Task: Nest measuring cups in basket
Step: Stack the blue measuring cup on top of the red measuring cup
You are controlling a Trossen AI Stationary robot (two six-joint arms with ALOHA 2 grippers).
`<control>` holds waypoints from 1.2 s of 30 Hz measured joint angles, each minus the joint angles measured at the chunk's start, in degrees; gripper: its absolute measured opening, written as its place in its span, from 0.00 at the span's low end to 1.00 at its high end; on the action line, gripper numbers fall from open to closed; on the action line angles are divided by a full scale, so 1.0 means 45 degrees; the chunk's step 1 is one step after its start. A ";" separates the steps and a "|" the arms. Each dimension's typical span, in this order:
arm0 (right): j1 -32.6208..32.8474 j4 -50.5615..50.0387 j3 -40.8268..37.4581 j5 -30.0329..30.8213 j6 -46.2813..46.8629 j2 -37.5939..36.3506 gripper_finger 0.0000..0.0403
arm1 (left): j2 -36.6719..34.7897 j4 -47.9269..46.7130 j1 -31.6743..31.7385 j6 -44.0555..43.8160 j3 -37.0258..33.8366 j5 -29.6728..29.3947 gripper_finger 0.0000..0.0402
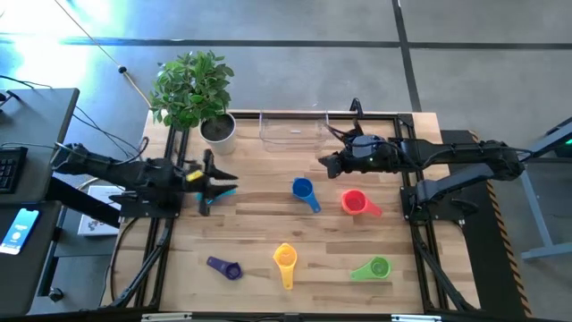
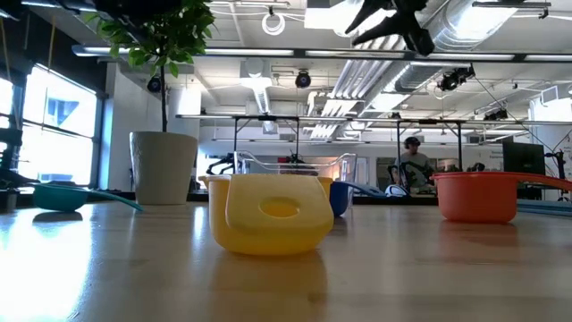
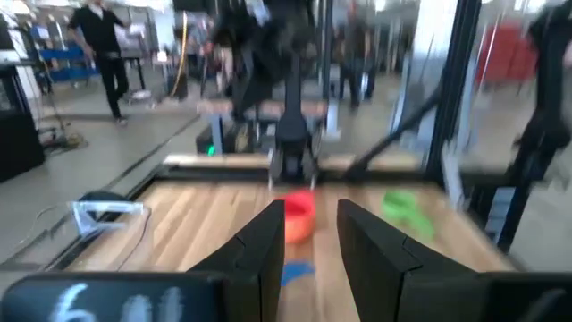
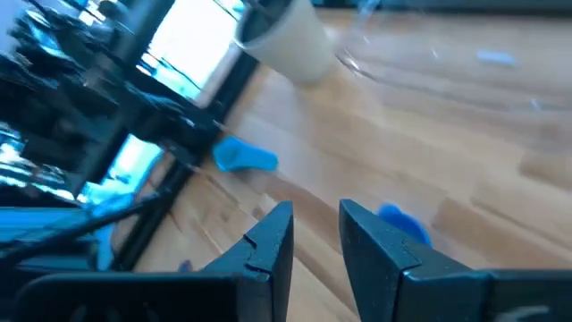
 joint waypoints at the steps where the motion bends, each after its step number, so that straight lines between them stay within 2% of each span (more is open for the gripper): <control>1: 0.0000 0.0284 0.0000 0.0023 -0.0212 0.0000 0.21 | 0.0437 -0.0109 0.0083 0.0238 0.0246 0.0037 0.24; 4: -0.0005 0.1044 0.0000 0.0056 -0.0729 0.0000 0.21 | 0.1605 -0.0436 0.0492 0.0876 0.0977 0.0300 0.24; 8: -0.0109 0.1743 0.0000 -0.0022 -0.1298 0.0000 0.21 | 0.2999 -0.0690 0.1280 0.1342 0.1794 0.1330 0.24; 14: -0.0678 0.2443 0.0000 -0.0108 -0.1921 -0.0003 0.21 | 0.4763 -0.1108 0.2703 0.1378 0.2863 0.2447 0.24; 23: -0.1574 0.2504 0.0000 -0.1241 -0.2660 -0.0005 0.21 | 0.6843 -0.1439 0.4066 0.2715 0.4337 0.4560 0.30; 29: -0.2064 0.2496 0.0000 -0.1712 -0.3194 -0.0005 0.21 | 0.8430 -0.1412 0.4112 0.3010 0.5310 0.4641 0.35; 36: -0.2870 0.2496 0.0000 -0.1668 -0.3644 -0.0010 0.21 | 1.0215 -0.1326 0.4112 0.3025 0.6056 0.4605 0.33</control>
